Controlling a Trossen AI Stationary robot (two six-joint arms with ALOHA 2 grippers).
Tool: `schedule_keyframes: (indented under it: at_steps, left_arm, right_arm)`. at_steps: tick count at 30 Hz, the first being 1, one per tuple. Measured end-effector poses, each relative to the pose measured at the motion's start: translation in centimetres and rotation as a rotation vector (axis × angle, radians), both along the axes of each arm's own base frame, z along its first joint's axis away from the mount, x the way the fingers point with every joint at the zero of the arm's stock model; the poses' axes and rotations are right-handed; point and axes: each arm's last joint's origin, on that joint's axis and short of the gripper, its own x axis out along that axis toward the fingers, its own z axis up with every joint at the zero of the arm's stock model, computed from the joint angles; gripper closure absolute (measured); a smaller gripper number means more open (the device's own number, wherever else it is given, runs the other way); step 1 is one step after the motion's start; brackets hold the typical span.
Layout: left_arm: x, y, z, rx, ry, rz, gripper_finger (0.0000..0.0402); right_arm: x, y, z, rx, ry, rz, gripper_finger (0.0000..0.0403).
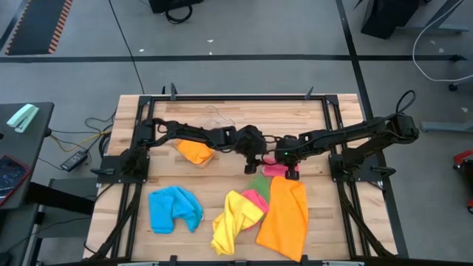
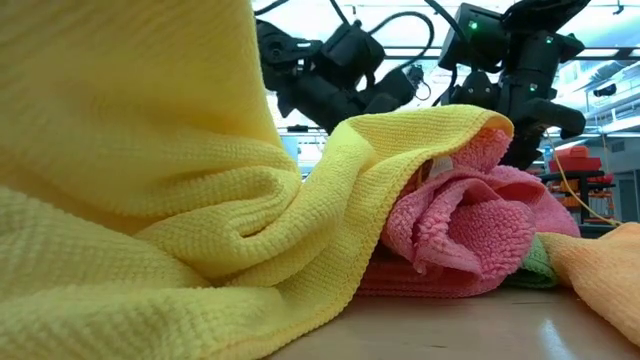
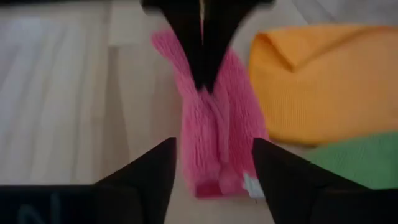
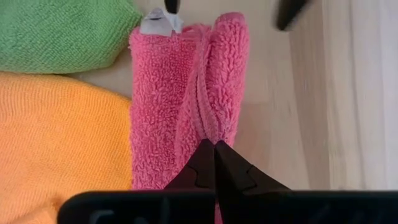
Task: Fold microfiber towels
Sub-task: Put the folded pink microfiber towel into the transparent bin
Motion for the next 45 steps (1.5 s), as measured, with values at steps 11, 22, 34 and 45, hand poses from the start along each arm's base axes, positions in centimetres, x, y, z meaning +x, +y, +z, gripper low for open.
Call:
schedule_keyframes:
  at_steps: [11, 22, 34, 45]
  left_arm:
    - [0.8, -0.7, -1.7, -0.021, -0.030, 0.025, 0.0074]
    - [1.4, -0.9, -3.0, 0.013, -0.048, 0.090, 0.0088]
    - [1.2, -0.6, -3.7, 0.002, -0.005, 0.115, 0.0215]
    - [1.2, -0.6, -3.7, 0.004, -0.007, 0.113, 0.0379]
  right_arm:
    - [0.4, -0.1, 0.2, -0.023, -0.049, -0.006, 0.0400]
    - [0.7, -0.1, 0.3, -0.027, -0.074, -0.007, 0.0398]
    - [0.9, -0.1, 0.4, -0.025, -0.107, -0.013, 0.0398]
    - [1.0, -0.2, 0.5, -0.042, -0.116, 0.019, 0.0355]
